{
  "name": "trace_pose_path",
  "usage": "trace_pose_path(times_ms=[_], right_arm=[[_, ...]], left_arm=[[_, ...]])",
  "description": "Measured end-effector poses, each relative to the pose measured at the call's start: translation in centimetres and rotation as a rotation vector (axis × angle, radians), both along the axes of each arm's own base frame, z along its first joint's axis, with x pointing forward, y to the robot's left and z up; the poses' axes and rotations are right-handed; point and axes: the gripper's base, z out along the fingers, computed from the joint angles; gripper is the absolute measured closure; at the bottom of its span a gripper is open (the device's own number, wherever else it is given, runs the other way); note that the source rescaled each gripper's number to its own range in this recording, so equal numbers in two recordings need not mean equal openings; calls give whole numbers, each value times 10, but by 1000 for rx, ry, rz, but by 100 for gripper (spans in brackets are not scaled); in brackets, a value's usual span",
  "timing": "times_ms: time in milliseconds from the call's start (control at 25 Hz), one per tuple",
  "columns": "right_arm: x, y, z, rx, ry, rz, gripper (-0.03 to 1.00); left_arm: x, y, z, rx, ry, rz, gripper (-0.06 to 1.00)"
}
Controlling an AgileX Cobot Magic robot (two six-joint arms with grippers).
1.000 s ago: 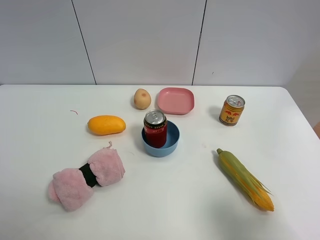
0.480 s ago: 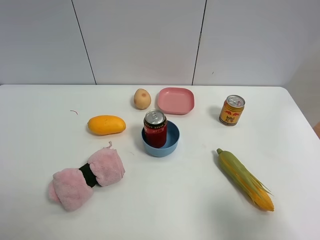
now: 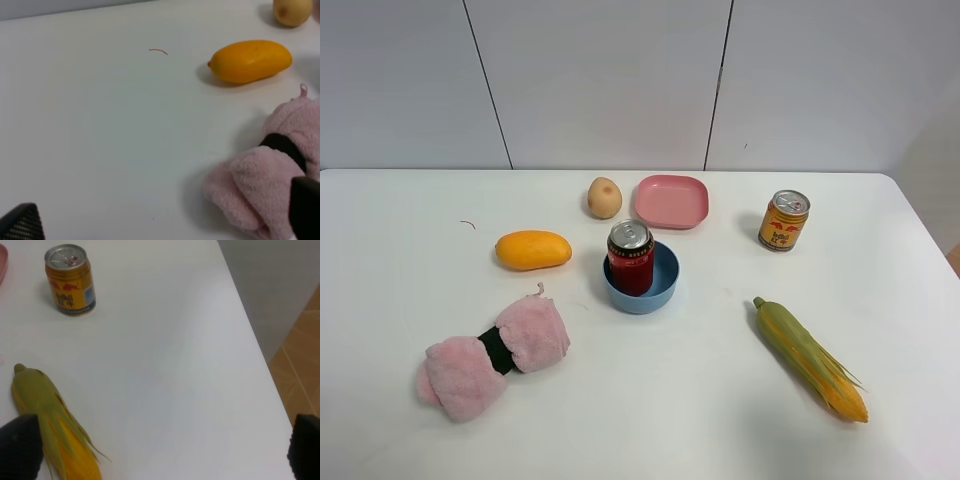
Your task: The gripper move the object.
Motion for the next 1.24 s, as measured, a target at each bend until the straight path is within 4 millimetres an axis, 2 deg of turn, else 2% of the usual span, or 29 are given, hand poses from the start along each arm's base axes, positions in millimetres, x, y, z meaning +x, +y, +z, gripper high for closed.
trace_pose_path(times_ms=[1240], right_arm=[[0,0,0,0,0,0,-3]], left_arm=[[1,0,-2,-5,6,2,-4]])
